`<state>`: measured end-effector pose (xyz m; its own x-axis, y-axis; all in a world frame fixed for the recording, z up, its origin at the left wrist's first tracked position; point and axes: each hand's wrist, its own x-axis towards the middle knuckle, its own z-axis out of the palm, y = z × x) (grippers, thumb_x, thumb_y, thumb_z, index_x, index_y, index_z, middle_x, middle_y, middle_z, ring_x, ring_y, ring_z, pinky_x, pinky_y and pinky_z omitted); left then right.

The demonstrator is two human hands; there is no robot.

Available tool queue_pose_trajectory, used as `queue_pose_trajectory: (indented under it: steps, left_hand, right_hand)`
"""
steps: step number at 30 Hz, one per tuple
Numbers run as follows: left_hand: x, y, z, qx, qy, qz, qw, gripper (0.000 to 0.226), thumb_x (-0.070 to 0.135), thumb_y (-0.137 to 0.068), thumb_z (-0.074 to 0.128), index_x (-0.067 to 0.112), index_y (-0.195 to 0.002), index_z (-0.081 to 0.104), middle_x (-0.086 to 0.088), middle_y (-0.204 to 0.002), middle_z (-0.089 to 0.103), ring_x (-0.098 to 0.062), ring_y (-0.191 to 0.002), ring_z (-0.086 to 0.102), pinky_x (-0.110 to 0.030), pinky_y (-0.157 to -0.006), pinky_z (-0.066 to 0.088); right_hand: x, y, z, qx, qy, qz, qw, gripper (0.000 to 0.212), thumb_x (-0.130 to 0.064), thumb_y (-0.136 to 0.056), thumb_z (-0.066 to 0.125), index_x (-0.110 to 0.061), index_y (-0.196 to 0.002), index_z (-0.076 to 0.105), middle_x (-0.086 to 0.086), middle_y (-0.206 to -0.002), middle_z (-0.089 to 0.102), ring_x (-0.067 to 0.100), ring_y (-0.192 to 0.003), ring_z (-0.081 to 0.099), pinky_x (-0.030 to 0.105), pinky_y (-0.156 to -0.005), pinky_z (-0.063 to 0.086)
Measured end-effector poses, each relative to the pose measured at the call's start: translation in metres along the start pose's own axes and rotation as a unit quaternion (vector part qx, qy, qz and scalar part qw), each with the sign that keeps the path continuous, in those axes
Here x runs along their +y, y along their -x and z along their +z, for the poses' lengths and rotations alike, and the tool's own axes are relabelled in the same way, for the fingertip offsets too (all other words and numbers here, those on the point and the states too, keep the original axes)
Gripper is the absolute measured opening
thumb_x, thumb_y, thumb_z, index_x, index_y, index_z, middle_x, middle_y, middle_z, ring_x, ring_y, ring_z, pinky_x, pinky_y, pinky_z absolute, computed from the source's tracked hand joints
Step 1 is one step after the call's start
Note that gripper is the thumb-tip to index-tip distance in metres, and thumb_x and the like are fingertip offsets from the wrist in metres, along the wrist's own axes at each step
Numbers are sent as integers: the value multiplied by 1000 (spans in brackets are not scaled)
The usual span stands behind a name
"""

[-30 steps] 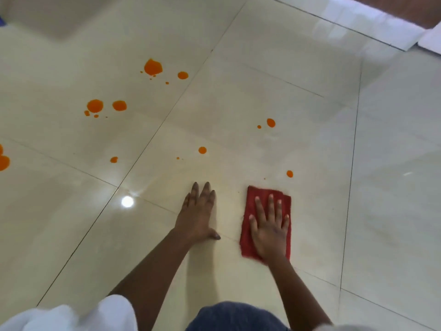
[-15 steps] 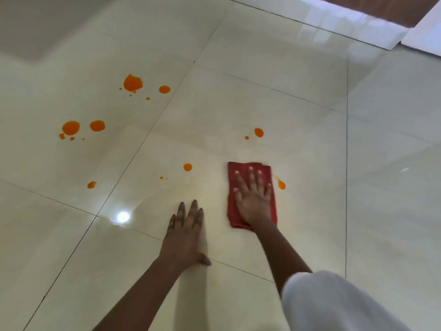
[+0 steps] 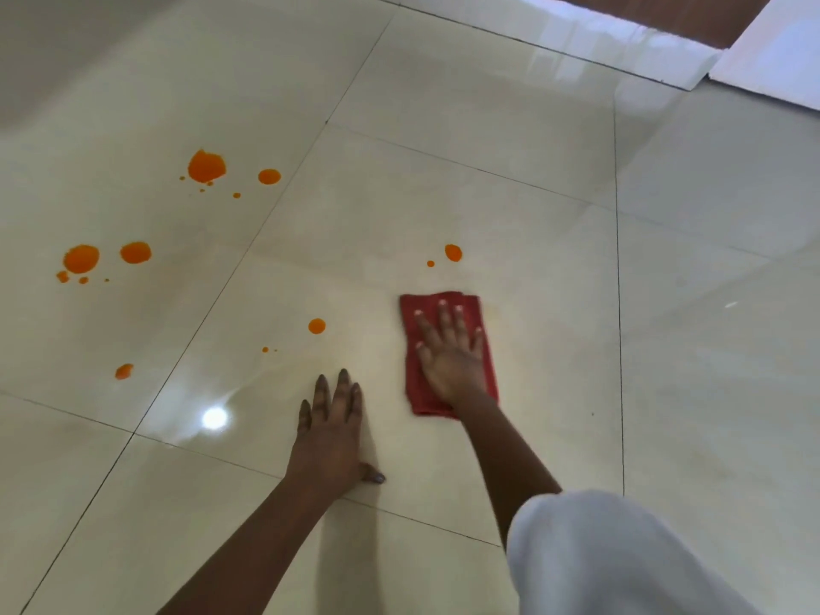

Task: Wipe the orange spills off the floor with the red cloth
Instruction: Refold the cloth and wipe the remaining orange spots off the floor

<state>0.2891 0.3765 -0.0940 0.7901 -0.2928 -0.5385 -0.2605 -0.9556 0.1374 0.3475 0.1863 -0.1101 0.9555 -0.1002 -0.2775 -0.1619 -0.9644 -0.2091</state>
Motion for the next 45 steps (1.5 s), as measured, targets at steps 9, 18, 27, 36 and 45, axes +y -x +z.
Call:
queue_pose_trajectory:
  steps: [9,18,27,36,45]
  left_hand:
    - [2,2,-1,2,-13,-4,1000,125,68,-68,63,12,-147,-15,-8,-152,-31,-34,-139,-27,-47,-116,-5]
    - [9,-5,-20,26,-29,56,998,134,66,-62,70,14,-145,-22,-4,-146,-41,-27,-140,-27,-45,-115,-6]
    - [8,-22,-22,-14,-24,70,997,133,61,-62,72,14,-146,-20,-3,-142,-44,-28,-136,-34,-50,-116,-9]
    - [8,-25,-28,-31,-13,66,997,133,58,-62,73,15,-145,-22,-1,-135,-47,-22,-125,-42,-49,-113,-12]
    - [5,-23,-26,-15,-5,71,997,132,59,-62,73,15,-145,-21,0,-140,-43,-21,-126,-41,-45,-112,-14]
  right_hand:
    - [53,17,0,45,0,44,998,59,-49,-89,14,-39,-146,11,-1,-158,2,22,-145,-1,52,-114,7]
    - [38,50,11,24,2,-41,999,63,-57,-80,3,-43,-141,-1,-8,-151,-16,16,-139,-19,45,-115,-2]
    - [53,-74,-28,52,-22,119,991,53,-51,-95,29,-48,-144,7,6,-158,-8,32,-143,-10,49,-115,-2]
    - [28,-62,-18,20,47,-178,983,59,-53,-85,14,-45,-142,12,-1,-156,0,27,-144,-2,47,-115,8]
    - [-76,-127,-24,-8,35,-120,992,52,-43,-97,26,-43,-146,7,2,-158,-8,29,-143,-12,46,-115,-4]
